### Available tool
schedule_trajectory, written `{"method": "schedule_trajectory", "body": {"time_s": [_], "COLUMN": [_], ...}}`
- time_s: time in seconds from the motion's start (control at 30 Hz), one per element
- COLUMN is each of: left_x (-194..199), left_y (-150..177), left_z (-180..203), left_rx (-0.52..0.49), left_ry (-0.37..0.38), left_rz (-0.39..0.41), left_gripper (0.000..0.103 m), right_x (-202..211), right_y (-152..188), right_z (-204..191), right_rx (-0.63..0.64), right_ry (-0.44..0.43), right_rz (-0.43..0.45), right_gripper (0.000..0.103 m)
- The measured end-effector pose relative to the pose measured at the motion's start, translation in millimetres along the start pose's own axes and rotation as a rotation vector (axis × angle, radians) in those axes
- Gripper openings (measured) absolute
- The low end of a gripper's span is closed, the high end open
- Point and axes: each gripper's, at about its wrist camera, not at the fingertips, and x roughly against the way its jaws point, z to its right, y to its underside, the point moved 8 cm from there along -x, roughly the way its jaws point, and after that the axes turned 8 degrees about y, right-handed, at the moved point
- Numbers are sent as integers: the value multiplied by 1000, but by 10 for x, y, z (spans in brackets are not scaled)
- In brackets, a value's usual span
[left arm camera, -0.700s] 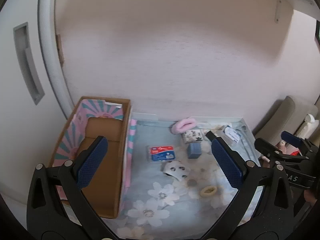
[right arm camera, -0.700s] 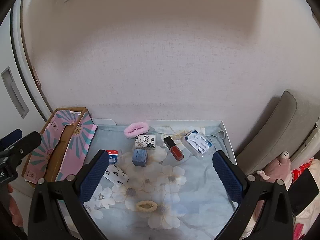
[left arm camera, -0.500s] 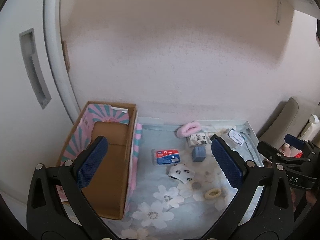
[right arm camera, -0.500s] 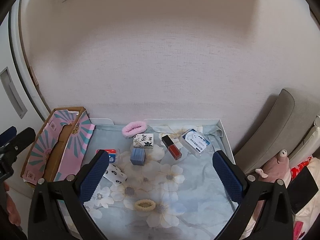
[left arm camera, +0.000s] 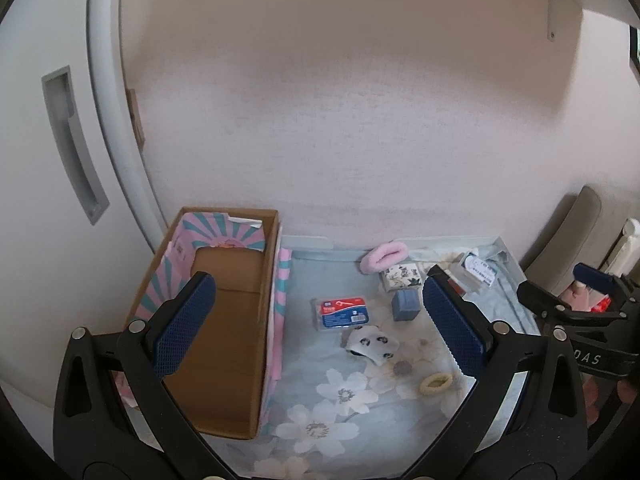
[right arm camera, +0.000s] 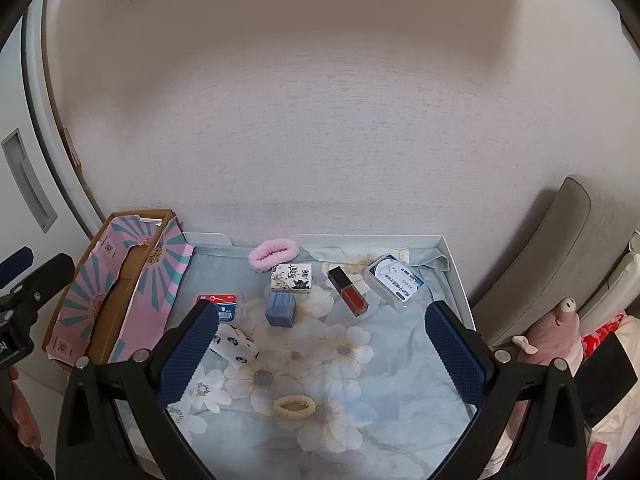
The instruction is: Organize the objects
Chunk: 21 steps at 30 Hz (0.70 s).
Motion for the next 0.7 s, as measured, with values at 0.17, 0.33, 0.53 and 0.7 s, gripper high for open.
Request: {"method": "schedule_trajectory", "body": {"time_s": [0.17, 0.33, 0.53, 0.7], "left_x": [23, 51, 37, 52], "left_y": [-3, -4, -27, -53], "left_z": [22, 37, 50, 102], "left_rx": [-18, -11, -20, -42], "left_ry": [-1, 9, -8, -15], "left_rz": [5, 8, -5, 2], "left_gripper": [103, 103, 103, 103], "right_x": [12, 46, 59, 57], "right_y": [4, 5, 15, -2], "right_z": [-14, -45, -62, -53], "right_rx": [3, 7, 5, 5], "right_ry": [0, 1, -2, -5], "right_rz": [10, 29, 27, 30], "right_gripper": [103, 103, 103, 103]}}
